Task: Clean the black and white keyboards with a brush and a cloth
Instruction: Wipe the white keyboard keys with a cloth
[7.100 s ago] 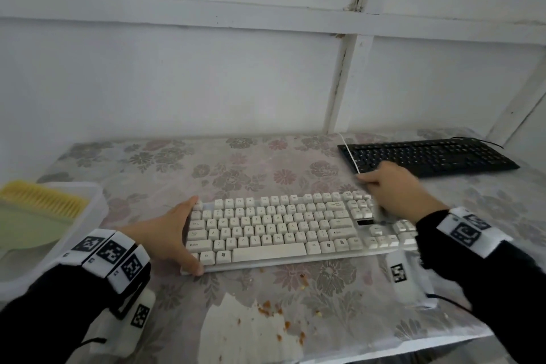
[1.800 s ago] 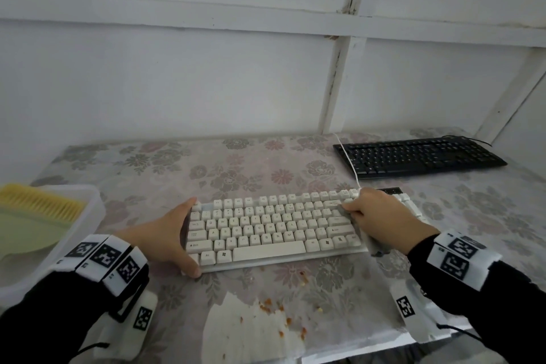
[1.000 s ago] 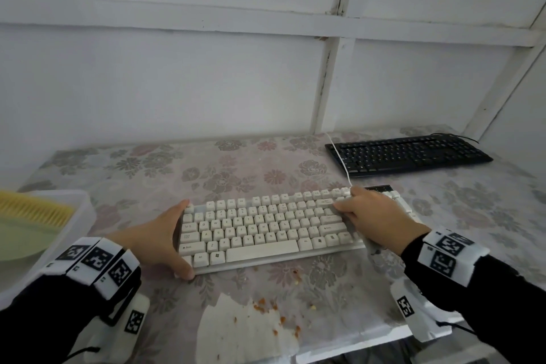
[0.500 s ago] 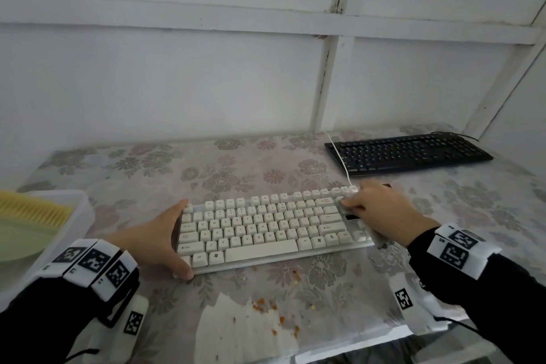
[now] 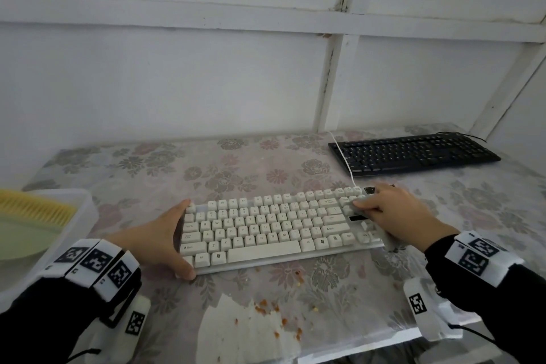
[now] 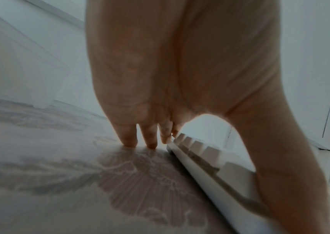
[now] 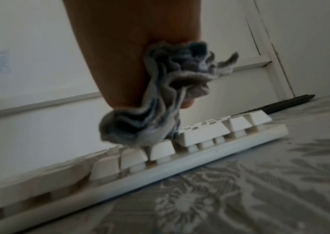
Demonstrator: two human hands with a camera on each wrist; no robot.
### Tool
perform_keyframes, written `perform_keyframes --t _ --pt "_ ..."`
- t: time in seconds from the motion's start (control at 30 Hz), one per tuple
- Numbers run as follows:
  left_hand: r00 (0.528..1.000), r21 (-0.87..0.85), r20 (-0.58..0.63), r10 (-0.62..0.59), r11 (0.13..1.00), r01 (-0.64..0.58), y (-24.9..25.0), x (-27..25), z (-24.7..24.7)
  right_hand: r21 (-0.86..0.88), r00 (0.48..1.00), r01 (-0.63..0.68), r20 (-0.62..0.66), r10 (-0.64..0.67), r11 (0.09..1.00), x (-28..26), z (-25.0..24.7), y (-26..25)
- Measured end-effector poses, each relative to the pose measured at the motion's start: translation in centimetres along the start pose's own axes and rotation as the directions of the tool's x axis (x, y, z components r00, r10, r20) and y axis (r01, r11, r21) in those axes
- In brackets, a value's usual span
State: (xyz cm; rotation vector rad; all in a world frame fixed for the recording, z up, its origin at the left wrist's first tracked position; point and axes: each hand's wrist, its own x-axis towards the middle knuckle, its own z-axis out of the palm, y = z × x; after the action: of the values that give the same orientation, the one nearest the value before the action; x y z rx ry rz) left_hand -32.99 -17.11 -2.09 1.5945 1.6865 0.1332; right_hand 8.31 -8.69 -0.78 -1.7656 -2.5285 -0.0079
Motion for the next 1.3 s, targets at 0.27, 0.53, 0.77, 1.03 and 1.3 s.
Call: perform_keyframes --t 0.27,0.53,0.77,1.03,1.3 --pt "1.0 -0.006 0.002 0.0 1.0 0.0 0.0 0.1 0.0 -0.067 0.991 -0.129 0.035 0.131 0.989 0.0 -1.0 1.0" --pt "1.0 -0.019 0.005 0.006 1.0 -0.006 -0.1 0.2 0.0 0.119 0.998 -0.041 0.051 0.036 0.992 0.3 -1.7 -1.3" --pt "1.0 -0.007 0.002 0.016 1.0 -0.016 0.0 0.1 0.0 -0.092 0.995 -0.037 0.09 0.045 0.995 0.3 -1.6 -0.4" --pt "1.0 -0.02 0.006 0.018 1.0 -0.018 0.1 0.1 0.0 -0.085 0.992 -0.114 0.049 0.118 0.99 0.1 -2.2 0.5" --pt "1.0 -0.011 0.002 0.015 1.0 -0.015 0.3 -0.1 -0.1 -0.053 0.997 -0.054 0.06 0.057 0.997 0.7 -0.6 -1.7"
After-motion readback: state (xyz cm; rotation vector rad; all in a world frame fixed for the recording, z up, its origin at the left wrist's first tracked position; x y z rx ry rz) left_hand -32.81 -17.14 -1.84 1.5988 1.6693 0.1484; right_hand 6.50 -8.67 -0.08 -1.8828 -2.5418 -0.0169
